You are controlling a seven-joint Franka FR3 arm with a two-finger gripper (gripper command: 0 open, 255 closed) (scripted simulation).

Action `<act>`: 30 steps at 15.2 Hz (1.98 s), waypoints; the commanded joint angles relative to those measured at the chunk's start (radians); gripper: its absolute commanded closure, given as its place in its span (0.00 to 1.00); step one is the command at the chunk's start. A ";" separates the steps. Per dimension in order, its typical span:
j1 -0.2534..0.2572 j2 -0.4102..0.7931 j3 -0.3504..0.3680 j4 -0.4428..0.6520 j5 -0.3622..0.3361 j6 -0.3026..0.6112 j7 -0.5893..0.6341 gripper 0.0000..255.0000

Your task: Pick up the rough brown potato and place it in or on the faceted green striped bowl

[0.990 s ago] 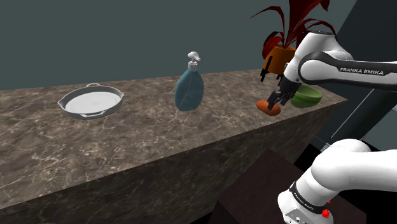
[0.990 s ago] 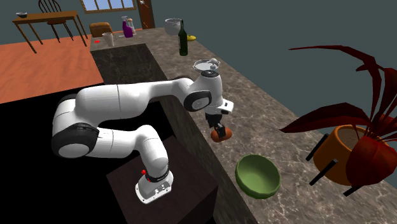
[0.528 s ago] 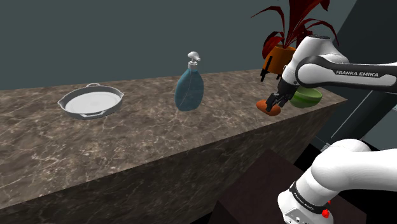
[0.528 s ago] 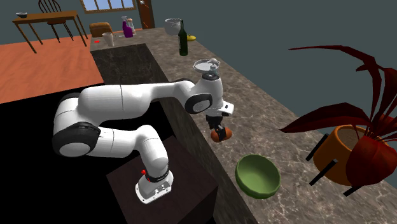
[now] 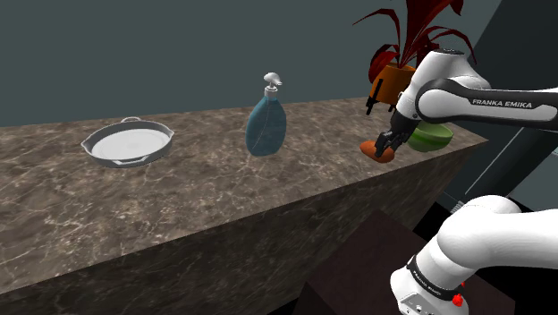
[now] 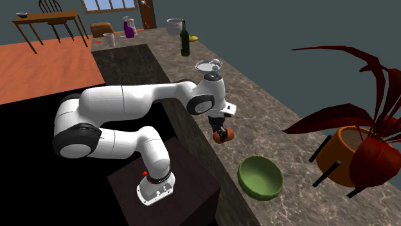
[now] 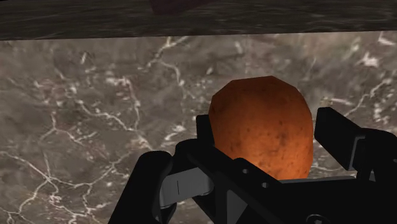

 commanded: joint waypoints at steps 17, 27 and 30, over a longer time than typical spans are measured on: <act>0.011 0.002 0.021 0.174 0.025 -0.172 -0.013 1.00; 0.018 0.030 0.034 0.324 0.039 -0.294 -0.023 1.00; 0.020 0.042 0.037 0.372 0.043 -0.330 -0.026 1.00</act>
